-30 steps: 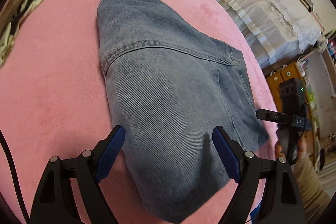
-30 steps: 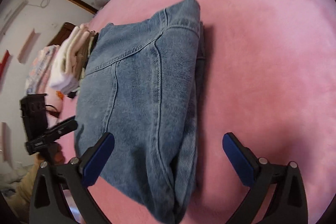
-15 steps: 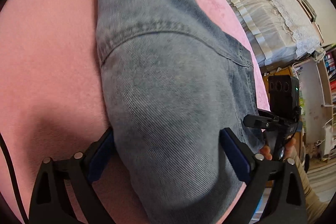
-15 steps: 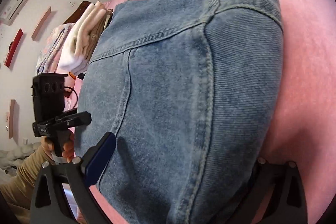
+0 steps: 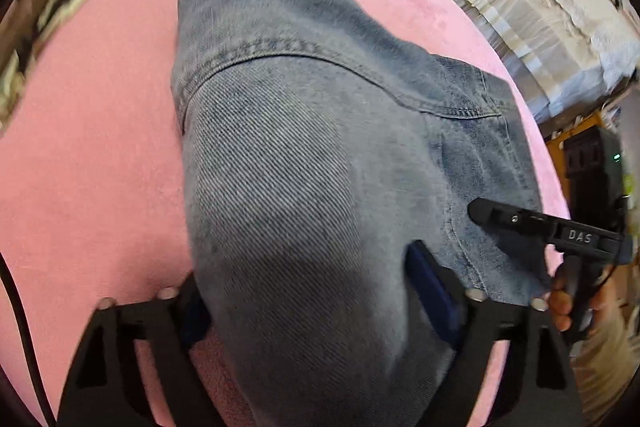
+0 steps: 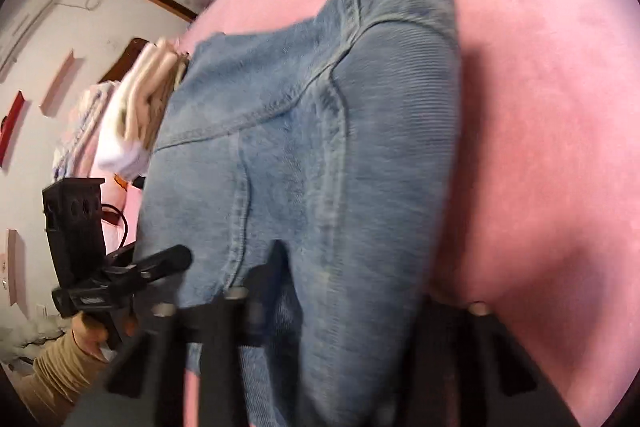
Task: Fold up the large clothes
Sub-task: 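Lower the jacket onto the stack and open both grippers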
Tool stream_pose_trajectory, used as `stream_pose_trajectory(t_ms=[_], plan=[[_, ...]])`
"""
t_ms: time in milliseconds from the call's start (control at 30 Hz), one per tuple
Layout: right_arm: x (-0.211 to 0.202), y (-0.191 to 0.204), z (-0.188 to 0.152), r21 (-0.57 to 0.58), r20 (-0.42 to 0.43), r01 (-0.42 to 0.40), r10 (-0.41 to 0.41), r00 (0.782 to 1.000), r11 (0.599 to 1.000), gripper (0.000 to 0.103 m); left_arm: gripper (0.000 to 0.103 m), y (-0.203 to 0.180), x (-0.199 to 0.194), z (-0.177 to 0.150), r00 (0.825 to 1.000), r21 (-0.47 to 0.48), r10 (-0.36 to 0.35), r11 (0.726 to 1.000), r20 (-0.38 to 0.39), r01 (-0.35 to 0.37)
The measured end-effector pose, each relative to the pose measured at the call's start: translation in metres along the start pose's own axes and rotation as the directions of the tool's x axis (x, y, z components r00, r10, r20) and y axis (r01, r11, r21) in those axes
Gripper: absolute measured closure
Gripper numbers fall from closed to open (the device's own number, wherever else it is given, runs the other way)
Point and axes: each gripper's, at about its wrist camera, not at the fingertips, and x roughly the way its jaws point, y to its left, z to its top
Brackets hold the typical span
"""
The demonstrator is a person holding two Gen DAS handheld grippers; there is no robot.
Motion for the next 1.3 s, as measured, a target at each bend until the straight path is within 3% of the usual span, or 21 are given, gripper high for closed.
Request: stream_pose_trajectory(t_ms=[33, 133, 300, 467, 700, 867, 1033, 1167, 1300], plan=[[-0.003, 0.005, -0.002, -0.011, 0.012, 0.008, -0.008, 1.000, 1.000, 0.080, 0.041, -0.005, -0.005, 0.000, 1.000, 0.015, 0.018, 1.000, 0.013, -0.018], [-0.014, 0.030, -0.007, -0.059, 0.052, 0.051, -0.047, 0.997, 0.997, 0.082, 0.055, -0.016, -0.026, 0.001, 0.996, 0.052, 0.059, 0.997, 0.065, -0.062], [-0.032, 0.071, -0.030, -0.090, 0.073, 0.056, -0.049, 0.996, 0.994, 0.083, 0.058, -0.015, -0.074, -0.003, 0.993, 0.096, 0.073, 0.992, 0.093, -0.082], [-0.042, 0.114, -0.064, -0.098, 0.048, -0.015, 0.020, 0.999, 0.995, 0.084, 0.058, 0.003, -0.138, -0.026, 0.993, 0.118, 0.086, 0.988, 0.081, -0.096], [-0.043, 0.219, -0.061, -0.197, 0.028, -0.112, 0.120, 0.992, 0.974, 0.084, 0.058, 0.071, -0.259, -0.039, 0.984, 0.064, 0.117, 0.990, 0.135, -0.127], [-0.029, 0.314, -0.011, -0.317, 0.055, -0.148, 0.174, 0.983, 0.937, 0.084, 0.058, 0.124, -0.344, 0.004, 0.959, 0.059, 0.197, 0.975, 0.206, -0.213], [0.022, 0.393, 0.073, -0.358, 0.089, -0.183, 0.229, 0.969, 0.916, 0.084, 0.058, 0.206, -0.393, 0.087, 0.932, 0.050, 0.264, 0.957, 0.250, -0.284], [0.088, 0.439, 0.143, -0.378, 0.133, -0.175, 0.240, 0.962, 0.909, 0.084, 0.057, 0.274, -0.394, 0.150, 0.896, 0.053, 0.315, 0.936, 0.311, -0.348], [0.159, 0.451, 0.200, -0.349, 0.159, -0.178, 0.246, 0.956, 0.920, 0.084, 0.052, 0.365, -0.360, 0.203, 0.893, -0.034, 0.319, 0.945, 0.317, -0.325]])
